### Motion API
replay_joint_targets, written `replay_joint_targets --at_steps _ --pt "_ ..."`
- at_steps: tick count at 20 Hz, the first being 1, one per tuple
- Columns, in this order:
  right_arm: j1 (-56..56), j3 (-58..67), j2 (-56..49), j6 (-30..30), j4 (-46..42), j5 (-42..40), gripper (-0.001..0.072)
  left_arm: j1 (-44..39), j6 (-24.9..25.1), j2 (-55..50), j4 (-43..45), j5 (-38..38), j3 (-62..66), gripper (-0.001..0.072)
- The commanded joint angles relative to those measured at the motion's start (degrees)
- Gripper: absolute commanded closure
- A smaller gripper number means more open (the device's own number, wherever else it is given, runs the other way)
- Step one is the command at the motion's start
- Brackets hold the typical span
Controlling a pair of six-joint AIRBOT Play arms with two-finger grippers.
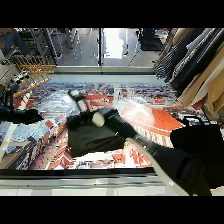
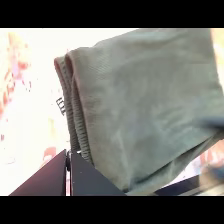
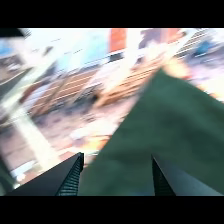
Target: Fold the clothes and pants, and hang the long-sleeved shirts on hangers.
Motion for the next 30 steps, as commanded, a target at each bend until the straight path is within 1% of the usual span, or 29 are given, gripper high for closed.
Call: replay_joint_targets --at_steps 1,3,4,5,6,8,11,14,16,18,20,22,23,25,26,27,30 --pt "-12.8 4.0 3.2 3.8 -3.1 14.7 0.0207 -2.1 1.3 -0.6 -2.4 -0.8 0.0 0.0690" --pt "-23.2 2.0 3.7 3.3 1.0 25.1 0.0204 -7.1 1.8 -3.9 -2.4 -0.4 0.0 0.0691" --pt "-27.8 -0.3 3.7 1.0 4.9 28.8 0.0189 -9.9 2.6 -6.0 -2.4 -0.2 0.0 0.0690" --pt "-31.5 -3.0 3.7 -0.5 9.1 31.1 0.0157 -12.7 3.5 -8.3 -2.4 0.0 0.0 0.0690" --pt "-34.8 -6.5 3.7 -1.4 12.9 31.6 0.0098 -15.2 4.6 -10.5 -2.4 0.2 0.0 0.0690" --pt "-38.9 -13.2 3.2 -3.1 16.9 30.8 0.0011 -19.2 4.7 -15.4 -1.8 1.2 0.0 0.0690" --pt "-41.1 -20.3 -0.4 -9.5 23.4 28.2 0.0009 -20.9 4.0 -22.1 -0.2 4.5 0.0 0.0691" --pt "-41.0 -19.7 -7.5 -15.1 31.6 27.5 0.0008 -20.7 2.6 -24.9 0.2 7.8 0.0 0.0692" --pt "-41.0 -18.9 -10.9 -18.4 37.5 27.6 0.0008 -20.7 2.3 -25.0 0.7 8.5 0.0 0.0692" --pt "-40.1 -17.1 -14.1 -18.8 39.2 28.2 0.0008 -20.7 2.3 -25.0 0.7 8.5 0.0 0.0692" --pt "-38.3 -14.8 -17.1 -20.1 43.7 32.1 0.0008 -20.7 1.9 -25.0 0.7 8.4 0.0 0.0692" --pt "-35.2 -12.4 -19.4 -20.0 47.2 33.6 0.0009 -20.7 1.8 -25.0 0.7 8.4 0.0 0.0692" --pt "-33.4 -11.5 -19.9 -19.3 47.6 33.2 0.0024 -20.7 1.8 -24.9 0.6 8.4 0.0 0.0692" --pt "-29.4 -9.6 -19.9 -16.1 47.6 32.8 0.0352 -20.7 1.9 -24.3 0.6 8.3 0.0 0.0692" --pt "-27.7 -8.2 -19.8 -15.3 47.6 33.4 0.0574 -20.7 1.9 -23.1 0.6 7.5 0.1 0.0692" --pt "-26.6 -6.7 -19.2 -14.9 47.3 33.1 0.0686 -20.5 1.9 -21.4 0.7 5.5 0.1 0.0692" --pt "-28.1 -4.6 -12.0 -12.2 45.2 29.9 0.0687 -19.0 2.6 -11.5 0.9 -2.5 0.2 0.0691"
